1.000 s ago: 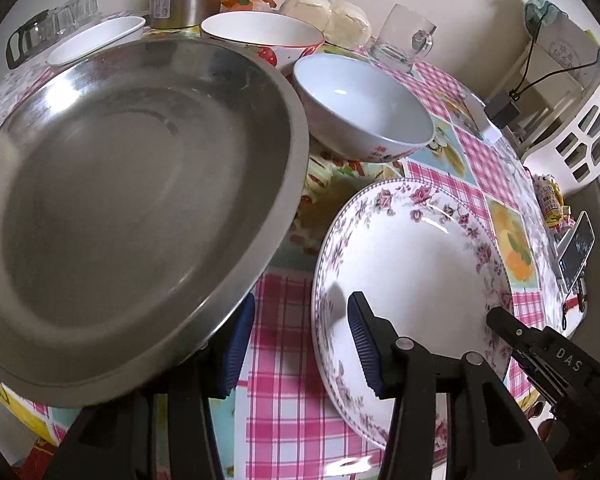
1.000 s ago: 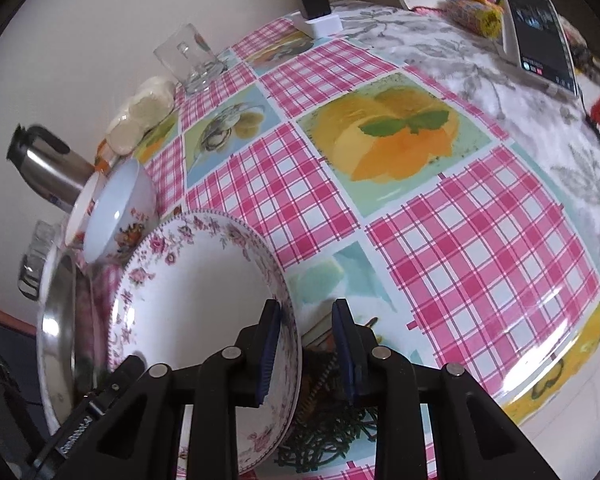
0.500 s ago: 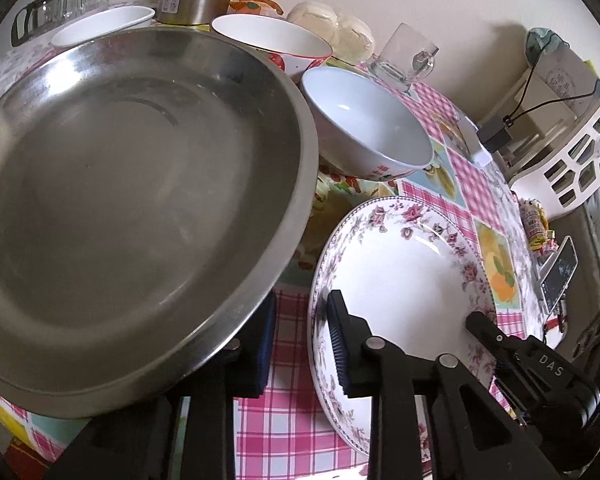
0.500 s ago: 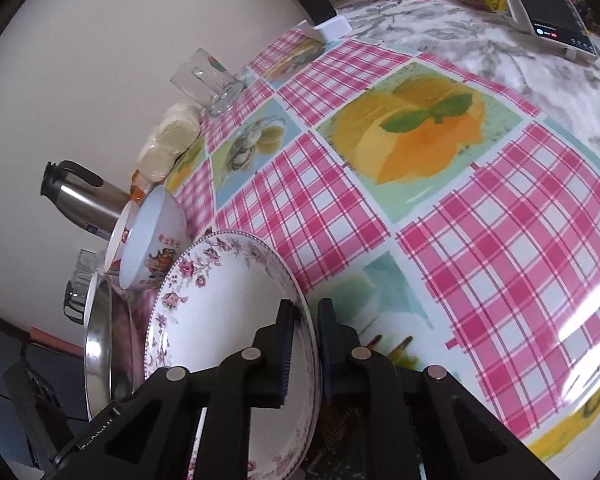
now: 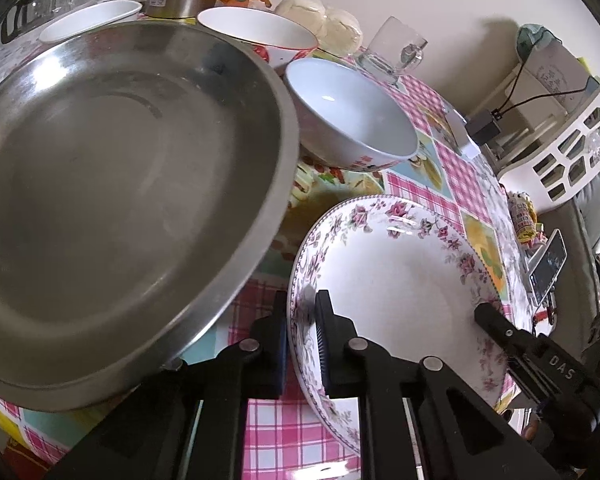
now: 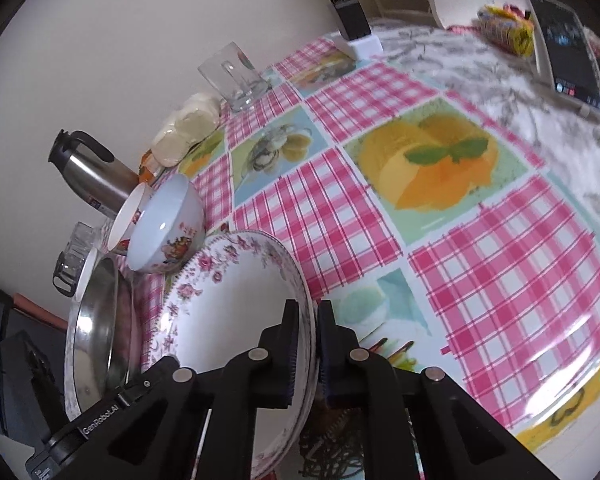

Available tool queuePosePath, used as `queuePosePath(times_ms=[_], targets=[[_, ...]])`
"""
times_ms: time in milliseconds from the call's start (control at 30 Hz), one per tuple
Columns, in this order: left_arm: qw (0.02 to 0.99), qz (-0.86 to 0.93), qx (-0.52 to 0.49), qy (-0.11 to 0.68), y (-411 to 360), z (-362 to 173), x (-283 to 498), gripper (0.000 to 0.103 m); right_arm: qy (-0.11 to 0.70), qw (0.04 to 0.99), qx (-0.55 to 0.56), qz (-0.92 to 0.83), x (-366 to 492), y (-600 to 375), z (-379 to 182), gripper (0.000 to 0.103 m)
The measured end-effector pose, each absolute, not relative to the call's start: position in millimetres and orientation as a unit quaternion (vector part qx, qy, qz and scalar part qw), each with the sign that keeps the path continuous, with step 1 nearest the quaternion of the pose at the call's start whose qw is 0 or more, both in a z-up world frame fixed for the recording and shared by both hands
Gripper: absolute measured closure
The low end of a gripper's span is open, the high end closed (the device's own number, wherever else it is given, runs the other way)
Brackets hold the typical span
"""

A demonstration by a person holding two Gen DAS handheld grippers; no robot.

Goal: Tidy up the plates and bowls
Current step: 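Lift the floral-rimmed plate with the right gripper toward the steel basin, then lower the floral-rimmed plate into the steel basin with the right gripper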

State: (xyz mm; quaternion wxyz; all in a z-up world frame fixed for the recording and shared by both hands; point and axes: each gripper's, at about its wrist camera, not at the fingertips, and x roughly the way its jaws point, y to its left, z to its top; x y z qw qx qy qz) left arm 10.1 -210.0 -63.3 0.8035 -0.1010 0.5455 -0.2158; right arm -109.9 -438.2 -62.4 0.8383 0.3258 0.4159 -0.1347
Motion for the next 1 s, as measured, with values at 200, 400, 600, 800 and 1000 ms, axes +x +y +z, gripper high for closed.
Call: queuePosePath(times_ms=[200, 400, 600, 800, 1000], targets=[[0.798, -0.226, -0.104, 0.548, -210.9, -61.3, 9.2, 0.09, 0.412, 0.847, 0.306, -0.141, -113.5, -435.4, -49.1, 0.093], [0.801, -0.245, -0.104, 0.536, -214.2, -47.0, 5.3, 0.09, 0.399, 0.856, 0.296, -0.147, -118.9, -436.4, -36.4, 0.093], [0.814, -0.267, -0.106, 0.505, -211.8, -21.3, 0.2, 0.09, 0.368, 0.868, 0.298, -0.152, -126.1, -439.3, -16.3, 0.093], [0.821, -0.282, -0.121, 0.481, -196.4, 3.0, 3.1, 0.09, 0.339, 0.883, 0.286, -0.153, -125.2, -429.8, 6.7, 0.093], [0.834, -0.28, -0.134, 0.456, -175.3, 22.8, 11.1, 0.09, 0.324, 0.896, 0.269, -0.141, -116.6, -411.0, 22.7, 0.093]])
